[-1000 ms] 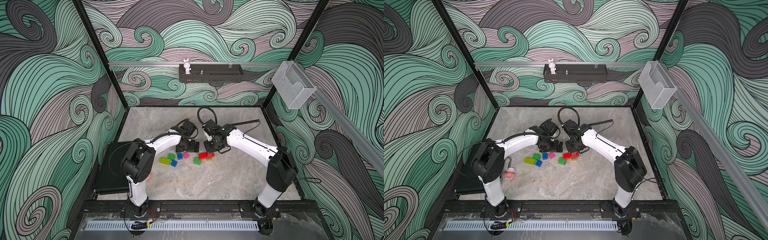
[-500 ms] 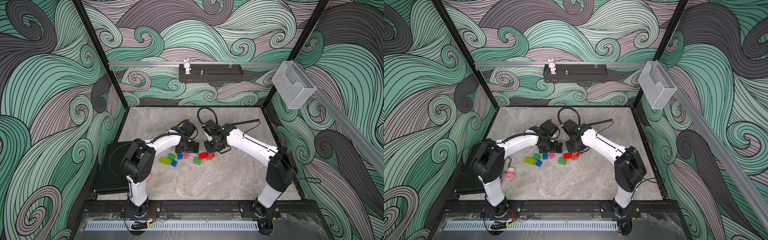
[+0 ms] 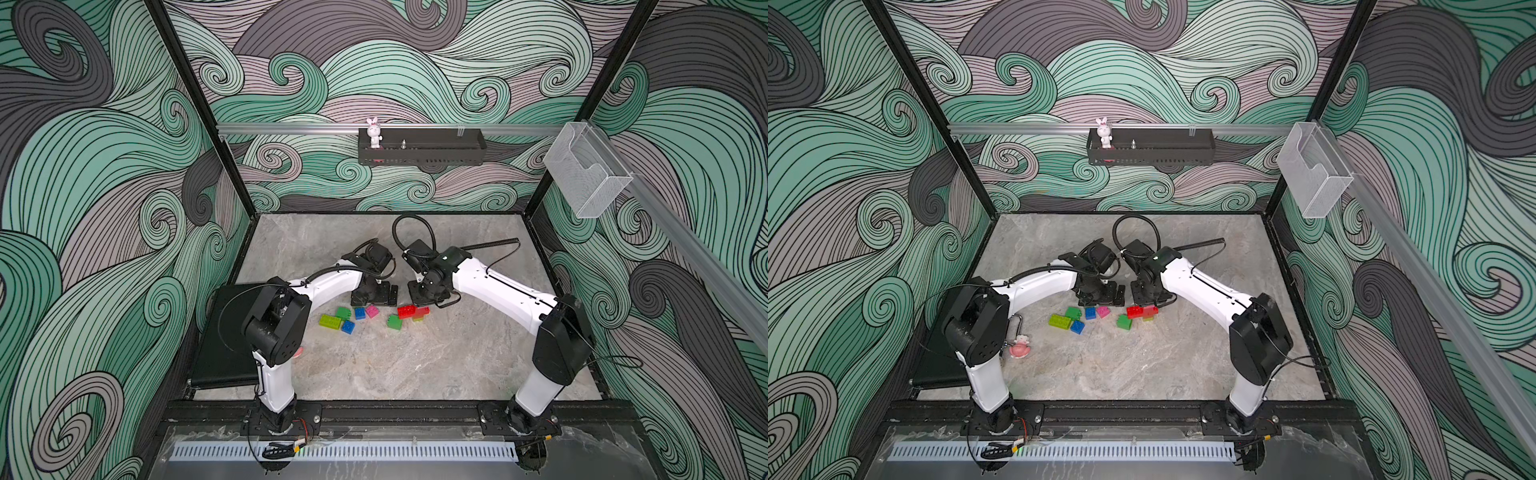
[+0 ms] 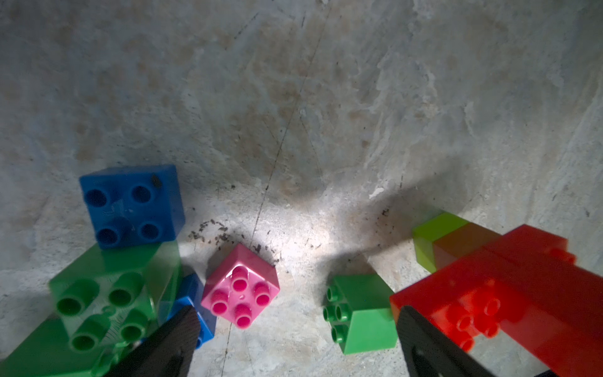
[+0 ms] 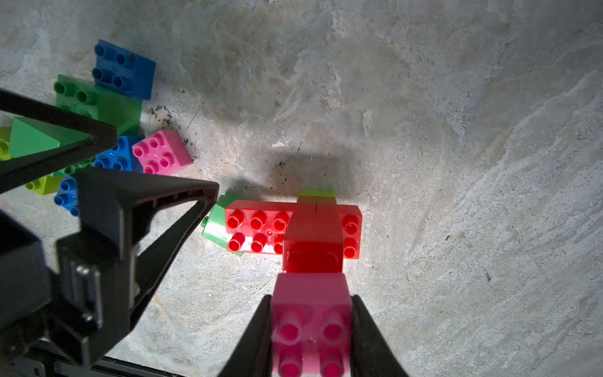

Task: Assemble the number 4 with lego
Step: Assemble the lego brick with the lego brick.

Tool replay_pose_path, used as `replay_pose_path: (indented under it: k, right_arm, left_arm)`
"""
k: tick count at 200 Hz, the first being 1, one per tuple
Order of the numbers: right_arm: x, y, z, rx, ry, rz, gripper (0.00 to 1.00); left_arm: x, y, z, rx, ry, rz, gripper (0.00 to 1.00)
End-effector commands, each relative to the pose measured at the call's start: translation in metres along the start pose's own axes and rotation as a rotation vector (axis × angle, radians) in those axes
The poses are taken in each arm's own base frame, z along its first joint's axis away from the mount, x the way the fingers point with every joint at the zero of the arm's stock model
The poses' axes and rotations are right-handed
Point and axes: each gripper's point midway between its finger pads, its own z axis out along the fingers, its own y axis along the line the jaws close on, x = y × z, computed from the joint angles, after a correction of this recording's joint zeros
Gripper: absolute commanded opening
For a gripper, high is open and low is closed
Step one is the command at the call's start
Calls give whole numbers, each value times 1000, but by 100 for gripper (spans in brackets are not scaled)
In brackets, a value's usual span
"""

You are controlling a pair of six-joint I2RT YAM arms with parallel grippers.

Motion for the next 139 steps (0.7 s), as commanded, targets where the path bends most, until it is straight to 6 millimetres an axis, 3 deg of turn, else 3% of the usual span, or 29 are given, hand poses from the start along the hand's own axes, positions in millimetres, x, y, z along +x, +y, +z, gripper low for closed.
replay_pose_path:
  k: [1,139]
  right_arm:
    - [-4,0,-7,13,-21,9,0]
    - [-2,-3,11,45,16,11,0]
  left_arm:
    - [4,2,-8,5,7,0,98]
    - [10,6,-3,-7,24,-6,99]
